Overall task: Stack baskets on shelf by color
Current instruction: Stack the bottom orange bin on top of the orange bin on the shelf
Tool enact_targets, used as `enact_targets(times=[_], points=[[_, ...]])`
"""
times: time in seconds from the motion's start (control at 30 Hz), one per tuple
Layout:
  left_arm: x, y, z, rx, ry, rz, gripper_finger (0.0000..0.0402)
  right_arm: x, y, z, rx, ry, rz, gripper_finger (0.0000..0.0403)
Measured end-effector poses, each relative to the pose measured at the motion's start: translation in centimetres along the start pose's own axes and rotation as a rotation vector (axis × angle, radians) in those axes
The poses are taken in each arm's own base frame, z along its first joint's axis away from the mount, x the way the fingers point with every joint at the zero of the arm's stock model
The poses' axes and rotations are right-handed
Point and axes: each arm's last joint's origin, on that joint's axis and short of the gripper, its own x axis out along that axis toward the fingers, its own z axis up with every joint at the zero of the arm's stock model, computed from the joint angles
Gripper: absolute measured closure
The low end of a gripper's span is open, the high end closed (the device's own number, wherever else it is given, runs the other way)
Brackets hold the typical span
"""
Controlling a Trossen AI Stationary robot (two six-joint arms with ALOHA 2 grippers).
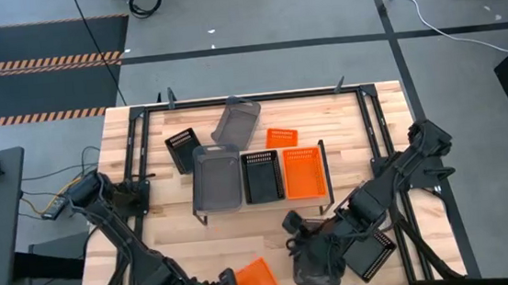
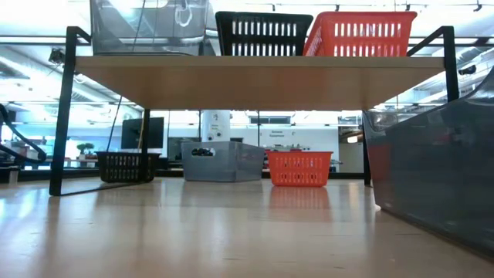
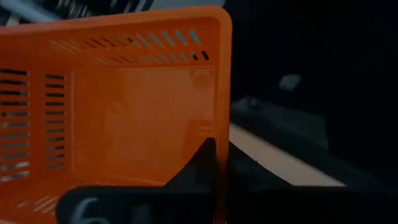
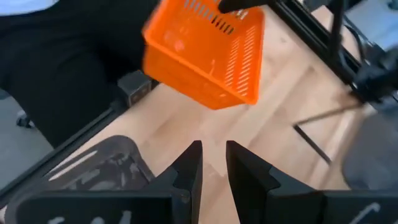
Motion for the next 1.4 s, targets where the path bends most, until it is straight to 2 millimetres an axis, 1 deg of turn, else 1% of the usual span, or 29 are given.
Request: enact_targets(times=[0.07, 0.2, 0.27, 0.37, 0.5, 0.57, 0.63, 0.73, 0.87, 1.03, 1.27, 1.4], points=[[-0.3, 0.9, 0.1, 0.029, -0.058, -0.046, 0.0396, 0.9, 0.2, 0.2, -0.049, -0.012, 0.025, 0.0325], [-0.6, 3.2, -0.4, 0.01, -0.15, -0.151, 0.0396, 2.3, 0.5, 0.7, -0.148, -0.066, 0.058, 0.0325], [-0.7, 4.3, -0.8, -0.015, -0.186, -0.208, 0.0396, 2.4, 0.7, 1.0, -0.178, -0.1, 0.062, 0.0325], [-0.8, 5.4, -1.3, -0.041, -0.243, -0.303, 0.0396, 2.3, 1.0, 1.6, -0.195, -0.16, 0.072, 0.0325], [-0.9, 6.1, -1.4, -0.01, -0.325, -0.373, 0.0396, 2.3, 1.4, 2.1, -0.2, -0.218, 0.105, 0.0325], [-0.9, 6.3, -1.4, 0.029, -0.356, -0.382, 0.0396, 2.8, 1.6, 2.2, -0.202, -0.24, 0.149, 0.0325], [-0.9, 6.5, -1.3, 0.07, -0.384, -0.376, 0.0396, 3.9, 1.9, 2.1, -0.205, -0.226, 0.168, 0.0325], [-0.9, 6.8, -1.4, 0.097, -0.409, -0.377, 0.0396, 5.1, 2.1, 2.0, -0.208, -0.211, 0.143, 0.0325], [-0.9, 7.4, -1.6, 0.09, -0.442, -0.4, 0.0396, 5.1, 1.8, 2.4, -0.218, -0.248, 0.098, 0.032], [-0.8, 7.8, -1.8, 0.082, -0.446, -0.395, 0.0396, 4.9, 1.7, 3.2, -0.249, -0.343, 0.093, 0.0283], [-0.7, 8.2, -2.0, 0.081, -0.447, -0.387, 0.0395, 6.1, 2.1, 3.1, -0.197, -0.349, 0.167, 0.02], [-0.7, 8.3, -2.0, 0.082, -0.447, -0.382, 0.0395, 6.8, 2.5, 3.1, -0.201, -0.35, 0.167, 0.0171]])
